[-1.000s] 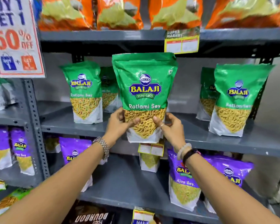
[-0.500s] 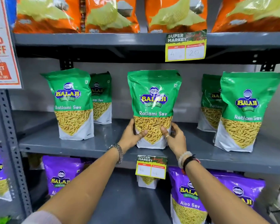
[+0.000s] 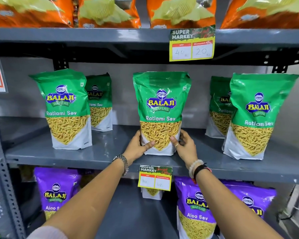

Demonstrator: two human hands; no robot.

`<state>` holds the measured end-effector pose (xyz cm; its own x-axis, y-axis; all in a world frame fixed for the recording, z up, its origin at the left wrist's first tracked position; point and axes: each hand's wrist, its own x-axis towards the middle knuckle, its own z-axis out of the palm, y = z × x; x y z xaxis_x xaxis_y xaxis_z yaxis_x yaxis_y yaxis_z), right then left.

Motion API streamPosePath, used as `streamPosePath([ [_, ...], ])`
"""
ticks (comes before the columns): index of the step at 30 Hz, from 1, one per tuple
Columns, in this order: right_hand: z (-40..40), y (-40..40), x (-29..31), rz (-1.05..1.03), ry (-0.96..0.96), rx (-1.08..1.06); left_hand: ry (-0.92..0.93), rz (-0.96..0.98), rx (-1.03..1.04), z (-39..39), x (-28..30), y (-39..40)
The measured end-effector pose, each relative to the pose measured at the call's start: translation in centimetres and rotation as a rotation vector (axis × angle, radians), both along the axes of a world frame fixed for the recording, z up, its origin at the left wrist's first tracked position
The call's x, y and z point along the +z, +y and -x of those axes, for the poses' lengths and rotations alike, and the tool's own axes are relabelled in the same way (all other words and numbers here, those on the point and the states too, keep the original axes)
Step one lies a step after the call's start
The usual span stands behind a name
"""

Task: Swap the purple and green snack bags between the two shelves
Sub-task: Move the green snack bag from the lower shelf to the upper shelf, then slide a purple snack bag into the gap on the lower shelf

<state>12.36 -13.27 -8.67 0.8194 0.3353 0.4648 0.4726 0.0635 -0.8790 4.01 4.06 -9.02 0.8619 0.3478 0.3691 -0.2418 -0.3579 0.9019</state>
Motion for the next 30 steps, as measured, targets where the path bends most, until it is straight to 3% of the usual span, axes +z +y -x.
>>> streamPosePath([
  [4,0.8,-1.0,0.1,-0.118,0.035,-0.054,-0.107,0.014,0.071,1.4,0.2,-1.2],
  [8,3.2,-4.3,-1.0,-0.249,-0.069,-0.133,-0.439,-0.051,0.425,6.1,-1.7,-3.8],
  [11,5.4,-7.3,-3.8,-0.289,-0.102,-0.166,-0.512,-0.046,0.566,9.3,-5.8,-6.1],
  [14,6.8,-9.6,-7.5,-0.246,-0.099,-0.229,-0.376,-0.011,0.529,9.8,-10.6,-7.9],
  [18,6.2,-11.0,-13.7,-0.096,0.010,-0.286,0.021,0.015,0.362,7.0,-16.9,-8.9],
  [23,3.4,-12.7,-22.8,0.222,0.361,-0.372,0.522,0.127,0.146,2.4,-23.1,-10.8],
  [28,1.5,-13.5,-27.4,0.157,0.510,-0.372,0.723,0.165,0.024,-0.7,-25.8,-11.9],
  [30,1.5,-13.2,-27.3,0.181,0.596,-0.348,0.762,0.269,-0.039,-1.9,-25.9,-12.4],
])
